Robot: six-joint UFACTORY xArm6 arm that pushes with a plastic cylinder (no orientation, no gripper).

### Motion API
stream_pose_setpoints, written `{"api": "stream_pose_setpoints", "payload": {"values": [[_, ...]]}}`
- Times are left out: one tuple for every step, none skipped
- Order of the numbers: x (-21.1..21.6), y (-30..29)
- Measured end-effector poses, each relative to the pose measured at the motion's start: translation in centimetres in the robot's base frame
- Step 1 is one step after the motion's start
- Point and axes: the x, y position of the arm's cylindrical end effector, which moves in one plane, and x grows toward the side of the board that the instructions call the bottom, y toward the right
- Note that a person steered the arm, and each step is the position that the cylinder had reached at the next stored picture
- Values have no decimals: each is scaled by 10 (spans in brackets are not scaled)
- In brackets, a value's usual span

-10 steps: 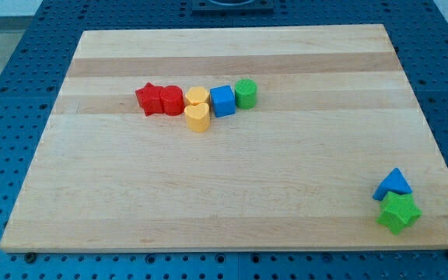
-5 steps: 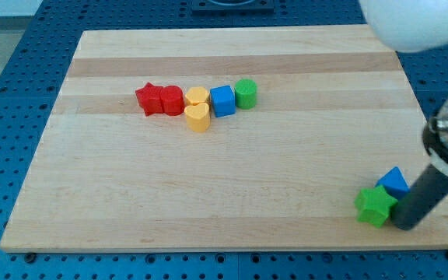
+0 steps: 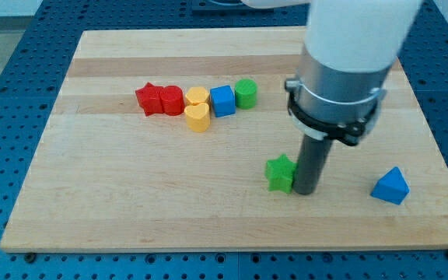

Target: Push the green star closer to the yellow heart

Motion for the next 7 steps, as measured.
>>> {"api": "stream_pose_setpoints", "payload": {"values": [[-21,-20],[-42,-41],[-58,-61],[-64,-75],[-30,-40],[-14,-37],[-17,-71]]}}
